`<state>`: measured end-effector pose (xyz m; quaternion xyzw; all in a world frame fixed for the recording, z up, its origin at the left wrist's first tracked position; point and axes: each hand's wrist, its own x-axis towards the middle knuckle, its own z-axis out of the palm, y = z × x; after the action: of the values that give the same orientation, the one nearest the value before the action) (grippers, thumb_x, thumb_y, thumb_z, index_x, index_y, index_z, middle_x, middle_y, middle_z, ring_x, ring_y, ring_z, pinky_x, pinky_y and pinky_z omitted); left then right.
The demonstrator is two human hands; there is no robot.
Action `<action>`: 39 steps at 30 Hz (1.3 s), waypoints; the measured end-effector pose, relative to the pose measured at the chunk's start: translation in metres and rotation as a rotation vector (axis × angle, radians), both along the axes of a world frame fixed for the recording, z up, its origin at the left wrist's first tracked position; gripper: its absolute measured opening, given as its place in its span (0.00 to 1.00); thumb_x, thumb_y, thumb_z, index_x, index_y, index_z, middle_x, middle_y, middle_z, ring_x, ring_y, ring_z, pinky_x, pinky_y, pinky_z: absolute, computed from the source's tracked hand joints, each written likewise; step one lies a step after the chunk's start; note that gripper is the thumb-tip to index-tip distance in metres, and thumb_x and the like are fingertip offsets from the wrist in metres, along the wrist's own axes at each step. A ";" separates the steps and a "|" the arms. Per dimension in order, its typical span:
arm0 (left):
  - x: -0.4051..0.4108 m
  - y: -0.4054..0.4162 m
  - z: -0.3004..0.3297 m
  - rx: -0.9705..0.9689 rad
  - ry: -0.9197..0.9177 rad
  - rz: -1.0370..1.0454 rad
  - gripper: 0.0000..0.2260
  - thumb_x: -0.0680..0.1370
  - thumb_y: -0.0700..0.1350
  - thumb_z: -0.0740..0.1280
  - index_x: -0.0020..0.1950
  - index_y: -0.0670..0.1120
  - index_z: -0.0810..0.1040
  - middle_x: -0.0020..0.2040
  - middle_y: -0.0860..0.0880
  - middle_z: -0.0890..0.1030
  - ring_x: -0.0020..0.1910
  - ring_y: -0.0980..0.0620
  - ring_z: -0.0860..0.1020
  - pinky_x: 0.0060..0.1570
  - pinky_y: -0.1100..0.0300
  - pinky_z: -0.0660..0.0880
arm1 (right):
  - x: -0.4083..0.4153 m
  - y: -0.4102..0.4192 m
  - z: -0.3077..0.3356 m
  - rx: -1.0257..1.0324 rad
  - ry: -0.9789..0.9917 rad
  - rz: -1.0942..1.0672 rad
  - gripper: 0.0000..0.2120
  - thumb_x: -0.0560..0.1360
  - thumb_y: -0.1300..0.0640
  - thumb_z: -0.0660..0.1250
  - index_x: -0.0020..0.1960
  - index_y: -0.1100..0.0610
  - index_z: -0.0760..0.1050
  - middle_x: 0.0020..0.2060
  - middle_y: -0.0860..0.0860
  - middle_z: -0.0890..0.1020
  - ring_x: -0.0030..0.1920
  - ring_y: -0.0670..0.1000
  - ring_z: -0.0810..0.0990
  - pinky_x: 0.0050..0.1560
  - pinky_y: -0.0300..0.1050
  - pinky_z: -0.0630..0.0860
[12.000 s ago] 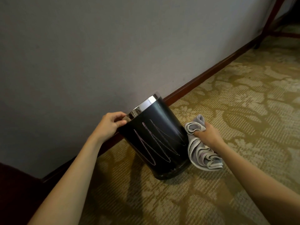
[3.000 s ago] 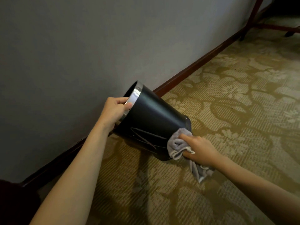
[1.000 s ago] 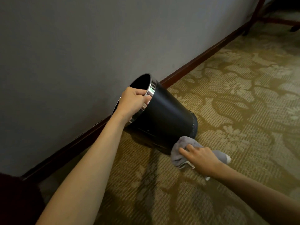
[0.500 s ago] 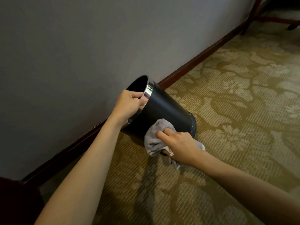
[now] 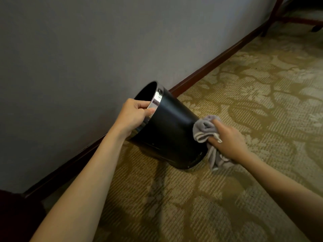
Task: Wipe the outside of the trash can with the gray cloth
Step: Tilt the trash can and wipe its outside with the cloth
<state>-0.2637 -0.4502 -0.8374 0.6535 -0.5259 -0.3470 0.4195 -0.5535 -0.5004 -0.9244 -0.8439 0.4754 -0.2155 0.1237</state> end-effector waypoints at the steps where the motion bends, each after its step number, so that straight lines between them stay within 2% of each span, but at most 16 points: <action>1: -0.002 0.000 0.000 -0.001 -0.002 -0.007 0.14 0.77 0.41 0.68 0.40 0.62 0.84 0.41 0.61 0.85 0.43 0.62 0.83 0.35 0.72 0.74 | 0.007 -0.002 0.003 -0.009 -0.046 -0.005 0.15 0.72 0.55 0.69 0.55 0.52 0.67 0.44 0.52 0.79 0.42 0.58 0.79 0.37 0.49 0.72; 3: -0.007 0.000 -0.001 0.002 -0.016 -0.012 0.16 0.77 0.42 0.68 0.38 0.64 0.83 0.41 0.61 0.85 0.42 0.61 0.83 0.36 0.70 0.74 | 0.021 0.002 0.007 -0.005 -0.118 0.024 0.16 0.71 0.54 0.69 0.55 0.49 0.65 0.43 0.51 0.79 0.43 0.57 0.79 0.37 0.49 0.73; 7: -0.008 -0.001 -0.004 0.007 -0.039 0.006 0.13 0.76 0.44 0.69 0.43 0.63 0.84 0.42 0.61 0.85 0.43 0.60 0.83 0.39 0.65 0.74 | 0.028 0.015 0.001 0.017 -0.146 0.042 0.20 0.71 0.54 0.69 0.59 0.49 0.64 0.45 0.53 0.81 0.45 0.59 0.80 0.40 0.55 0.76; 10: -0.010 -0.001 -0.005 0.019 -0.030 0.013 0.11 0.77 0.44 0.68 0.47 0.61 0.84 0.42 0.63 0.85 0.43 0.62 0.83 0.39 0.66 0.73 | 0.020 0.014 -0.007 0.053 -0.118 0.003 0.20 0.73 0.53 0.68 0.62 0.52 0.65 0.46 0.54 0.81 0.47 0.60 0.80 0.41 0.56 0.77; 14: -0.016 0.001 0.000 -0.013 -0.092 0.005 0.09 0.77 0.47 0.68 0.56 0.56 0.83 0.44 0.62 0.84 0.45 0.62 0.81 0.40 0.67 0.71 | 0.018 0.012 -0.012 0.091 -0.105 -0.065 0.20 0.72 0.55 0.67 0.61 0.55 0.66 0.46 0.56 0.80 0.46 0.62 0.80 0.41 0.55 0.76; 17: -0.013 0.003 0.003 -0.034 -0.148 -0.086 0.17 0.77 0.51 0.68 0.66 0.54 0.77 0.52 0.59 0.82 0.51 0.61 0.79 0.45 0.66 0.71 | 0.018 0.008 -0.010 0.102 -0.123 -0.124 0.23 0.72 0.55 0.67 0.64 0.54 0.64 0.45 0.56 0.81 0.45 0.62 0.80 0.41 0.55 0.76; 20: 0.007 0.010 0.004 0.101 -0.211 -0.234 0.27 0.74 0.51 0.71 0.72 0.54 0.69 0.58 0.57 0.78 0.57 0.60 0.76 0.56 0.62 0.72 | 0.018 0.003 -0.010 0.144 -0.142 -0.186 0.21 0.72 0.55 0.65 0.63 0.51 0.63 0.44 0.58 0.81 0.44 0.63 0.79 0.43 0.56 0.77; 23: 0.033 0.021 -0.005 0.212 -0.376 -0.318 0.24 0.73 0.47 0.73 0.68 0.58 0.71 0.61 0.57 0.77 0.63 0.56 0.73 0.62 0.58 0.70 | 0.018 -0.002 -0.009 0.197 -0.161 -0.232 0.19 0.72 0.53 0.64 0.61 0.49 0.62 0.45 0.58 0.80 0.45 0.64 0.79 0.43 0.58 0.77; 25: 0.046 0.027 -0.016 0.211 -0.464 -0.254 0.24 0.75 0.46 0.72 0.70 0.54 0.71 0.66 0.53 0.75 0.69 0.50 0.70 0.70 0.49 0.64 | 0.018 -0.005 -0.009 0.204 -0.159 -0.241 0.18 0.73 0.53 0.64 0.60 0.50 0.64 0.44 0.58 0.80 0.45 0.63 0.79 0.42 0.58 0.77; 27: 0.052 0.031 -0.025 0.184 -0.443 -0.204 0.21 0.77 0.44 0.69 0.69 0.50 0.73 0.67 0.51 0.76 0.69 0.48 0.69 0.71 0.44 0.63 | 0.018 -0.007 -0.009 0.200 -0.164 -0.249 0.17 0.73 0.53 0.65 0.59 0.51 0.65 0.44 0.58 0.80 0.45 0.63 0.79 0.42 0.58 0.77; 30: 0.053 0.032 -0.033 0.090 -0.427 -0.191 0.13 0.79 0.40 0.66 0.64 0.46 0.77 0.59 0.49 0.81 0.62 0.51 0.76 0.65 0.48 0.71 | 0.019 -0.009 -0.009 0.189 -0.152 -0.261 0.15 0.72 0.53 0.65 0.57 0.52 0.65 0.42 0.57 0.79 0.43 0.63 0.78 0.40 0.55 0.76; 33: 0.051 0.029 -0.040 -0.027 -0.443 -0.151 0.09 0.79 0.35 0.64 0.53 0.45 0.81 0.49 0.48 0.83 0.51 0.54 0.80 0.53 0.54 0.75 | 0.018 -0.009 -0.008 0.200 -0.144 -0.270 0.17 0.72 0.53 0.65 0.58 0.51 0.65 0.42 0.57 0.80 0.43 0.63 0.78 0.40 0.56 0.76; 35: 0.047 0.028 -0.045 -0.081 -0.438 -0.142 0.12 0.78 0.31 0.63 0.47 0.46 0.81 0.44 0.48 0.83 0.47 0.57 0.80 0.48 0.61 0.74 | 0.017 -0.009 -0.007 0.204 -0.136 -0.271 0.17 0.72 0.53 0.65 0.58 0.51 0.65 0.43 0.58 0.80 0.44 0.63 0.78 0.41 0.57 0.76; 37: 0.042 0.027 -0.048 -0.118 -0.414 -0.140 0.18 0.77 0.28 0.62 0.43 0.52 0.79 0.40 0.53 0.80 0.44 0.63 0.78 0.44 0.70 0.70 | 0.015 -0.009 -0.006 0.207 -0.130 -0.271 0.16 0.73 0.54 0.65 0.58 0.53 0.66 0.44 0.59 0.80 0.45 0.64 0.78 0.42 0.57 0.76; 39: 0.033 0.028 -0.048 -0.145 -0.395 -0.123 0.23 0.76 0.26 0.61 0.41 0.57 0.76 0.39 0.56 0.79 0.43 0.66 0.77 0.43 0.74 0.69 | 0.012 -0.009 -0.003 0.215 -0.145 -0.264 0.16 0.73 0.54 0.66 0.58 0.55 0.67 0.44 0.60 0.80 0.45 0.64 0.78 0.43 0.58 0.76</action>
<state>-0.2304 -0.4224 -0.8851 0.6436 -0.6603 -0.1986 0.3322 -0.5416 -0.5097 -0.9273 -0.7385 0.5921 -0.2381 0.2178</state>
